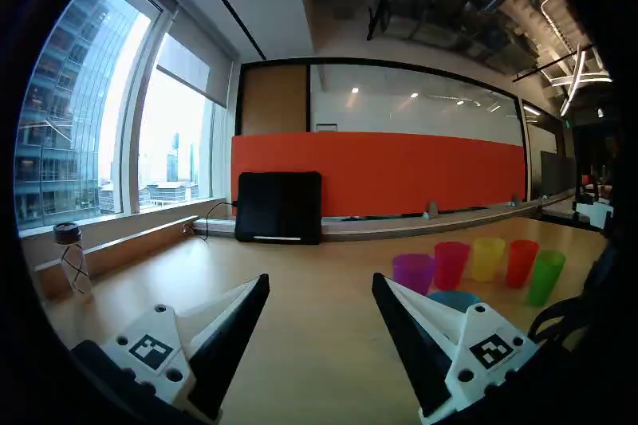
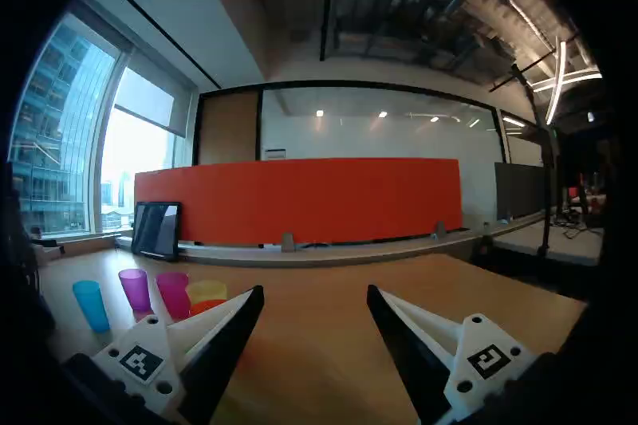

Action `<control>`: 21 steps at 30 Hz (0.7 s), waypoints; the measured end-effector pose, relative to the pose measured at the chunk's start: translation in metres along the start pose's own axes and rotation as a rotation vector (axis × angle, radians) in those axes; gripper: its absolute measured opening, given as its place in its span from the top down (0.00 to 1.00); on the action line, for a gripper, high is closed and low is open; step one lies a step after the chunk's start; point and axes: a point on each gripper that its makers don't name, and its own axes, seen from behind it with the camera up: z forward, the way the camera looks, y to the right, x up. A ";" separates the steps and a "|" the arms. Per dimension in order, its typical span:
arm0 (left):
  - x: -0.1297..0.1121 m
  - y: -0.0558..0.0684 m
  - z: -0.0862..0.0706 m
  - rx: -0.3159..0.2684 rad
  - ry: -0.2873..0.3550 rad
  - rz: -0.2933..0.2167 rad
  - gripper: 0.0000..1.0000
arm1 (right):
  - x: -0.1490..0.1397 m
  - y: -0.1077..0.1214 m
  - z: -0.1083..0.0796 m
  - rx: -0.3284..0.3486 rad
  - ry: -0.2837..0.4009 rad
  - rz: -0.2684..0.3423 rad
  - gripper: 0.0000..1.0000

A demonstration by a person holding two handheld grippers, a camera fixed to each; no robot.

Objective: Pour water

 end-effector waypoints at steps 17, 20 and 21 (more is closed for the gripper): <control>0.000 -0.001 0.000 0.000 0.000 0.000 0.04 | -0.016 0.004 0.005 -0.010 -0.045 -0.016 0.00; 0.000 -0.001 0.000 0.000 0.000 0.000 0.04 | -0.016 0.003 0.005 -0.013 -0.048 -0.023 0.00; 0.000 -0.001 0.000 0.000 0.000 0.000 0.04 | -0.016 0.003 0.005 -0.013 -0.048 -0.025 0.00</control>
